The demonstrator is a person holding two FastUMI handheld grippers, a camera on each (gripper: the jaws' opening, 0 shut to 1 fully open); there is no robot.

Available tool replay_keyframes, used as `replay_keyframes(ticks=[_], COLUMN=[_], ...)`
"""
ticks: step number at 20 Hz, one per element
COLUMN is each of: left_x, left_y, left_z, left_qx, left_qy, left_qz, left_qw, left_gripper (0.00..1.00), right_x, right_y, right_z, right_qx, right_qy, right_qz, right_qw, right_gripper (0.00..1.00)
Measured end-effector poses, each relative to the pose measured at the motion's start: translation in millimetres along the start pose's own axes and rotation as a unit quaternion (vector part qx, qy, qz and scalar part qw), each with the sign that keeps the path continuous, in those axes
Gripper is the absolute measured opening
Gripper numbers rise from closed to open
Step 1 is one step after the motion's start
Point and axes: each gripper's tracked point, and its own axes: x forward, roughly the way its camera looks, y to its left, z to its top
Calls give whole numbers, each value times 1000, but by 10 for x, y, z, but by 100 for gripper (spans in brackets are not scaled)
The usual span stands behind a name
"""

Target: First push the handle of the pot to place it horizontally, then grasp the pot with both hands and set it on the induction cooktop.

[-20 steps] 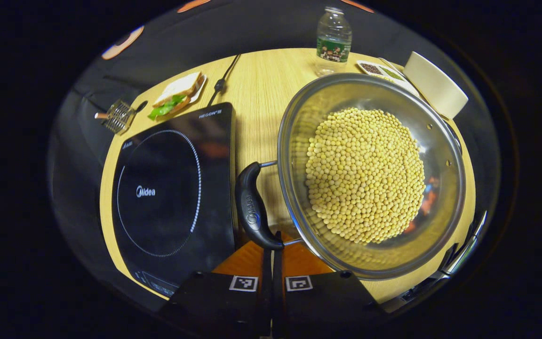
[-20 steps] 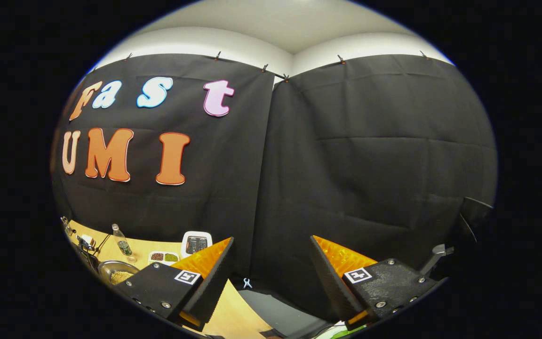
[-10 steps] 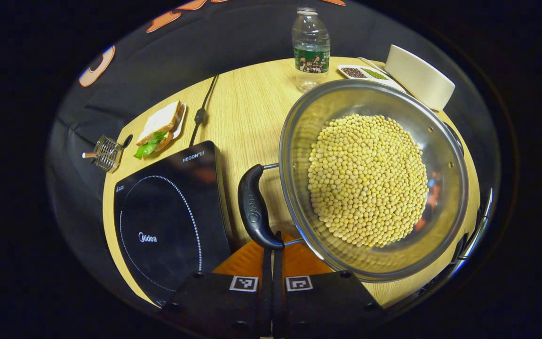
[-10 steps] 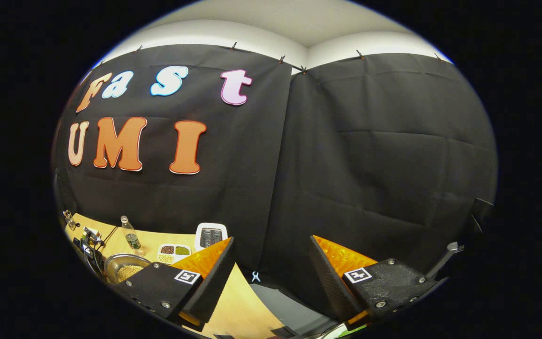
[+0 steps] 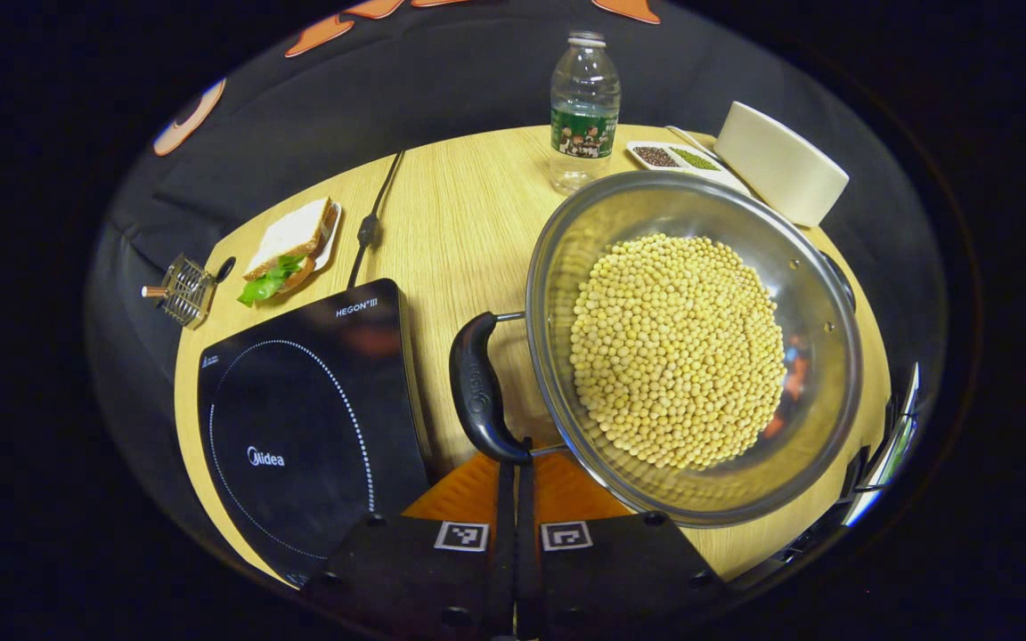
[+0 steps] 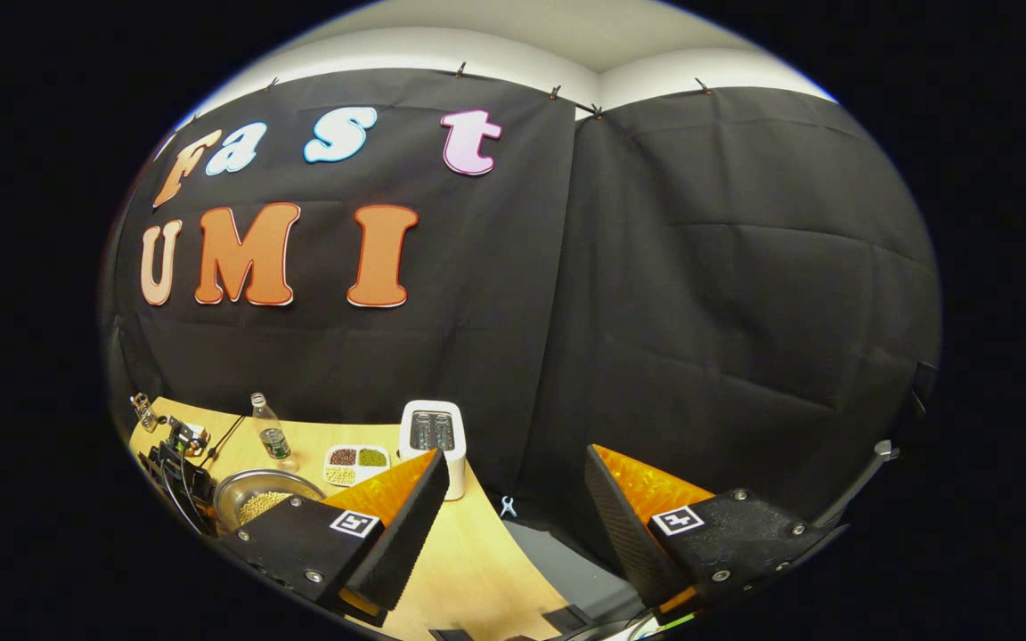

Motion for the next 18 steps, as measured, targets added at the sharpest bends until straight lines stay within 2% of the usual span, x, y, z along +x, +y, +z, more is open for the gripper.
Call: replay_keyframes(ticks=[5, 8, 9, 10, 12, 14, 15, 18], left_x=[-247, -434, -496, -554, -608, -585, -530, -343], left_y=[-14, 117, 114, 124, 71, 52, 45, -10], left_z=[28, 185, 235, 312, 447, 570, 614, 641], left_qx=[-33, -43, -44, -45, -42, -37, -33, -34], left_qy=[-31, -68, -78, -88, -100, -108, -109, -96], left_qz=[-37, -45, -54, -60, -80, -84, -81, -83], left_qw=[998, 996, 994, 993, 991, 990, 990, 991], left_gripper=[8, 12, 18, 37, 65, 93, 98, 99], right_x=[108, 202, 225, 247, 301, 339, 360, 401], right_y=[291, 513, 586, 675, 832, 965, 1034, 1231], right_z=[-127, -199, -221, -250, -339, -421, -467, -655], right_qx=[-1, -5, -4, -3, 1, 5, 5, 8], right_qy=[18, 30, 34, 40, 52, 65, 72, 94], right_qz=[31, 53, 61, 70, 86, 96, 101, 109], right_qw=[999, 998, 998, 997, 995, 993, 992, 990], right_gripper=[95, 96, 96, 96, 95, 96, 96, 96])
